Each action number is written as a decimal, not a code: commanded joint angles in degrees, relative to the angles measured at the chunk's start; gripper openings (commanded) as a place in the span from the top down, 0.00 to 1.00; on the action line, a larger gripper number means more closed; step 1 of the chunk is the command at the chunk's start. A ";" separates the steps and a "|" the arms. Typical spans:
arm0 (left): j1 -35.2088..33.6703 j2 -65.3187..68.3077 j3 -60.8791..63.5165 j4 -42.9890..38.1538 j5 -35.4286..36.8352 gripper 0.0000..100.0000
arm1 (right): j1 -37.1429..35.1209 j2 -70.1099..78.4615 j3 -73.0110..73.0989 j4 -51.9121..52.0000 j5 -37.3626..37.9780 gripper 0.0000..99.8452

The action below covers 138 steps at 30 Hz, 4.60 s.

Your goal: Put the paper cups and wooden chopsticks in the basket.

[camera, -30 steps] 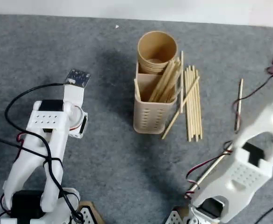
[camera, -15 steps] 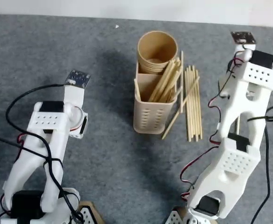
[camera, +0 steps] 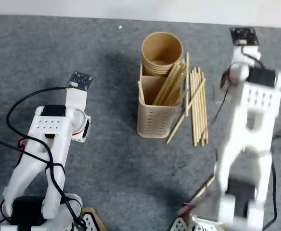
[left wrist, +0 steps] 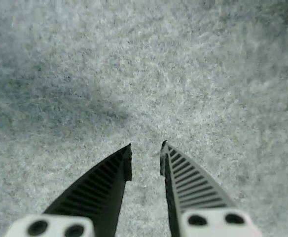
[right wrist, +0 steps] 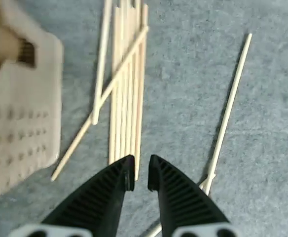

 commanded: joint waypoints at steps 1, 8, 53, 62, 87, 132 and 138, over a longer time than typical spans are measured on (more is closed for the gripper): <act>0.57 -1.27 1.10 -0.88 0.26 0.88 | -0.48 -21.14 29.41 -15.08 3.43 0.93; 0.57 -1.27 1.27 -0.70 0.26 0.88 | -0.13 -35.74 59.82 -46.55 10.46 0.93; 0.57 -1.36 3.12 -3.25 0.18 0.88 | 4.53 24.57 21.85 -46.02 3.87 1.00; 0.57 -1.27 3.12 -3.25 0.18 0.88 | -0.57 -8.92 25.27 -44.79 -7.82 0.99; 0.84 -1.27 4.88 -4.57 0.18 0.88 | -29.67 -29.93 38.29 -73.45 -20.31 0.99; 0.84 -1.27 5.23 -6.33 0.18 0.88 | -1.27 -13.67 29.93 -27.91 -4.13 0.88; 0.75 -1.27 5.23 -6.24 0.18 0.88 | -7.60 5.76 30.90 -33.36 -4.75 0.88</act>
